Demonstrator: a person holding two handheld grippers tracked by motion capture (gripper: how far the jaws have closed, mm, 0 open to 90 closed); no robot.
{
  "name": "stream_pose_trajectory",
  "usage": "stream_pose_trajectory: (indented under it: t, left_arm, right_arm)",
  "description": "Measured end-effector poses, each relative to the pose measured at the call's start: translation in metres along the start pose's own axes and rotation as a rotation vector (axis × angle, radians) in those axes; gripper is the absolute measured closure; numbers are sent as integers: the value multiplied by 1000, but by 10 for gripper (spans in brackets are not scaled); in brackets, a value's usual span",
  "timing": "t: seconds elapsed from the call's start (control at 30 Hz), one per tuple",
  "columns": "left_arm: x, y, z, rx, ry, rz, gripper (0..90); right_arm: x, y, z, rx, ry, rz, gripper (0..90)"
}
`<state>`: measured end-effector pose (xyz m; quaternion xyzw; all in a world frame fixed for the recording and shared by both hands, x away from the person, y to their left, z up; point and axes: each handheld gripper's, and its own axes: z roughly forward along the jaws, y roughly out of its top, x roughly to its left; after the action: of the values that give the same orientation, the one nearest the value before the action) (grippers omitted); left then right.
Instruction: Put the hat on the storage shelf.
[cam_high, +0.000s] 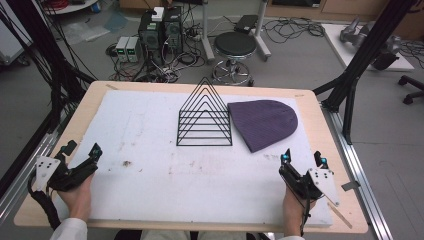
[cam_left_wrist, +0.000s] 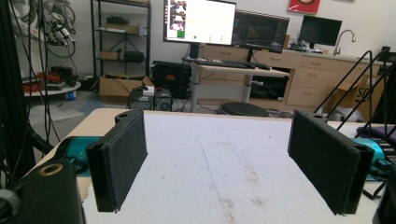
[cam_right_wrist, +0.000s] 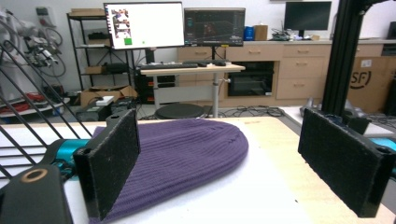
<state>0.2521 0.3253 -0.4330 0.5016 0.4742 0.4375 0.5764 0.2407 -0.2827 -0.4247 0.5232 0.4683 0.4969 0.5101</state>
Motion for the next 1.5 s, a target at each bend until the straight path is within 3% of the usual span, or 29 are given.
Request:
stream_pose_trajectory:
  t: [0.23,0.47,0.7,0.83,1.13,1.23,1.5]
  left_arm:
    - [-1,-2,3,17,-19,-2,198]
    - [-4,-3,5,25,-28,5,198]
    - [-4,-4,6,24,-37,-1,198]
    - [-4,-5,7,29,-44,-9,198]
    - [-6,-5,9,33,-56,-8,198]
    - [-6,-5,8,33,-59,-11,198]
    - [-7,-6,9,36,-67,-16,200]
  right_arm:
    - [7,9,6,15,14,5,121]
    - [13,22,21,49,-1,-48,122]
    - [12,27,39,93,-21,-48,122]
    - [14,29,51,94,-27,-91,122]
    - [15,47,91,115,-20,-80,122]
    - [15,47,98,114,-26,-76,123]
    - [12,44,120,200,-55,-62,124]
